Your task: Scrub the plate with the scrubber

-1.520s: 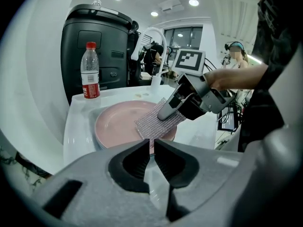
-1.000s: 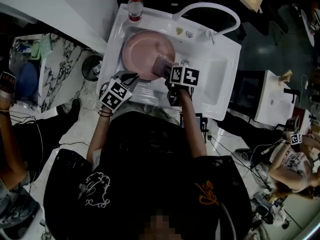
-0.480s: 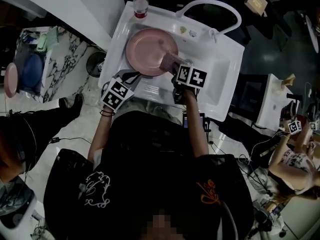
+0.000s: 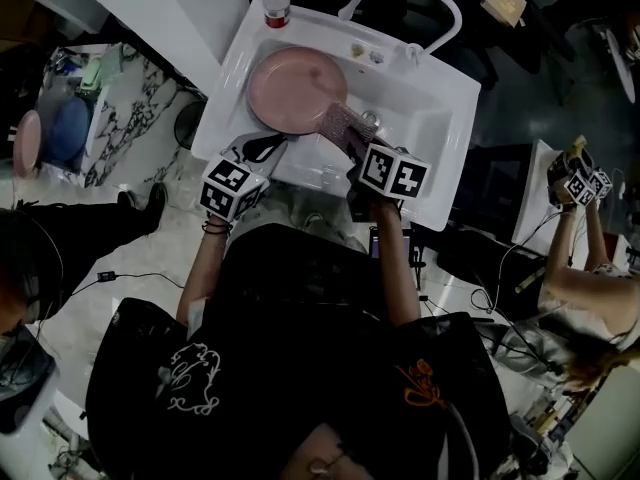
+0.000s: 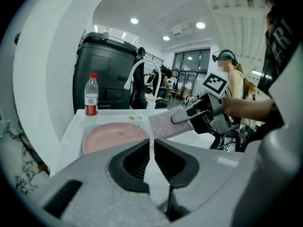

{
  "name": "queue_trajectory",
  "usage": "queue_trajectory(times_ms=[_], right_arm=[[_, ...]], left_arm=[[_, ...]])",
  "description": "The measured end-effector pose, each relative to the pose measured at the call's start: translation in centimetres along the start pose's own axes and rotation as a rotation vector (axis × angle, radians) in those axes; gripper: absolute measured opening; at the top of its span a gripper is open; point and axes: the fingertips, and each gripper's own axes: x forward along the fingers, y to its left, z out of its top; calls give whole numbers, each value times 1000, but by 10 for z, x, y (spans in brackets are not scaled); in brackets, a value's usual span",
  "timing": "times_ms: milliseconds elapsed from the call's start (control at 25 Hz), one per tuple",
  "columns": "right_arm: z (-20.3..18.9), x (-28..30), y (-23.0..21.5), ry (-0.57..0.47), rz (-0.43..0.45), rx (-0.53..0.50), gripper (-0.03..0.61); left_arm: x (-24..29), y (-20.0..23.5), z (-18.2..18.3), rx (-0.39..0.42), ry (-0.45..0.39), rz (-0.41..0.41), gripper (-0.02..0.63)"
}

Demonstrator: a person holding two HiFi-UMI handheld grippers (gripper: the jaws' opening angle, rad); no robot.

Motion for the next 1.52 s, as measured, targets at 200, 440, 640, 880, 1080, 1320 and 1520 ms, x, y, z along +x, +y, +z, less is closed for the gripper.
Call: queue_trajectory(times_ms=[200,440,640,880,1080,1320,1520], right_arm=[[-17,-45,6,-41,47,-60,80],[-40,-89,9,-68,85,-129,80],[-59,-109,16,-82,105,-129,80],[-77,-120,26,-93,139,-126,80],[-84,-124,32,-109,143,-131,80],[-100,-126,50,-107,135,-143,80],[-126,-136,77,-118,111,-175,80]], left_arm=[[-14,-46,10,26,-61,20,41],[-33,-102,13,-3,-139,46,41],[-59,-132,4,23,-127,52,41],[-79,-142,-5,7,-134,89,41],[-85,-151,-5,26,-129,76,41],[-102,-154,-14,48,-119,59,41],[-131,-161,-34,58,-133,42,41]])
